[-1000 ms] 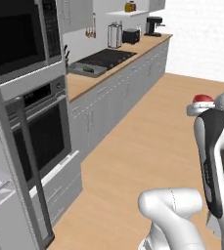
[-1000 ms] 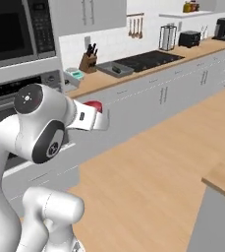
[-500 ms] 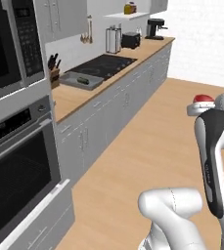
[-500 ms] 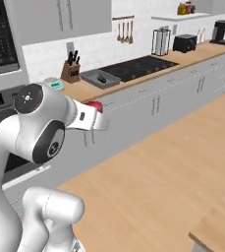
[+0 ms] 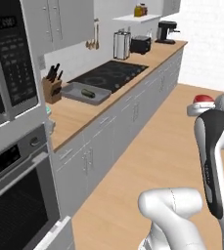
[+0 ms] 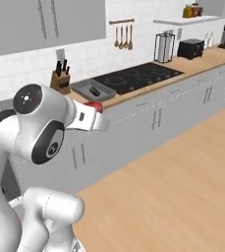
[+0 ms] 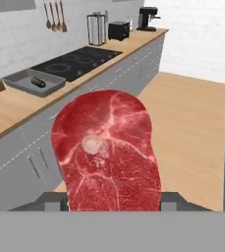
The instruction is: Place one cucumber and one steak in each tupperware on the nearby counter, to pack two identical lunches.
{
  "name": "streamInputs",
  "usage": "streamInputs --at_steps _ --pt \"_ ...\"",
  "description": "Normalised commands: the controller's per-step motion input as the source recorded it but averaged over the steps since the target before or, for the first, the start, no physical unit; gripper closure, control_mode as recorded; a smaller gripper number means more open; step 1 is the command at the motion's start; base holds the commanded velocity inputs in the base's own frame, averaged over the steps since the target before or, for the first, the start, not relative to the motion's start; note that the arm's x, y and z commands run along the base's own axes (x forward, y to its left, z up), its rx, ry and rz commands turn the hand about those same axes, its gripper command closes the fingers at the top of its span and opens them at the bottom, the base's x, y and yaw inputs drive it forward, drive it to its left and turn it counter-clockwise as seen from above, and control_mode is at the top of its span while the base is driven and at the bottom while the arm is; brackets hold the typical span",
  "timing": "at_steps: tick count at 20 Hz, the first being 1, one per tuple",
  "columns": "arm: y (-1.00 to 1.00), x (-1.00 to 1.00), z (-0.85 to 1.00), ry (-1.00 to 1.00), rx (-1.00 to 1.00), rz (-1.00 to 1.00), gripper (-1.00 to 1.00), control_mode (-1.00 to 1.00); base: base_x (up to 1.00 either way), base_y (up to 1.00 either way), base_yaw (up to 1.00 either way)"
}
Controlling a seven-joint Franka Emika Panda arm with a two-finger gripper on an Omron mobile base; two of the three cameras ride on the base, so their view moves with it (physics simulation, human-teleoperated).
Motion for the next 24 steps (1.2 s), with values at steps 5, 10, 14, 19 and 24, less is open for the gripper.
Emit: streamInputs --at_steps 5,10,14,19,24 --pt "0.0 0.0 0.0 0.0 0.0 0.0 1.0 1.0 1.0 0.0 0.26" --pt "0.0 0.0 0.0 0.0 0.0 0.0 1.0 1.0 1.0 0.0 0.37" --pt "0.0 0.0 0.0 0.0 0.0 0.0 1.0 1.0 1.0 -0.1 0.39" --pt "0.0 0.0 0.0 0.0 0.0 0.0 1.0 1.0 0.97 -0.4 0.41" --pt "0.0 0.0 0.0 0.0 0.0 0.0 1.0 1.0 0.56 -0.72 0.44"
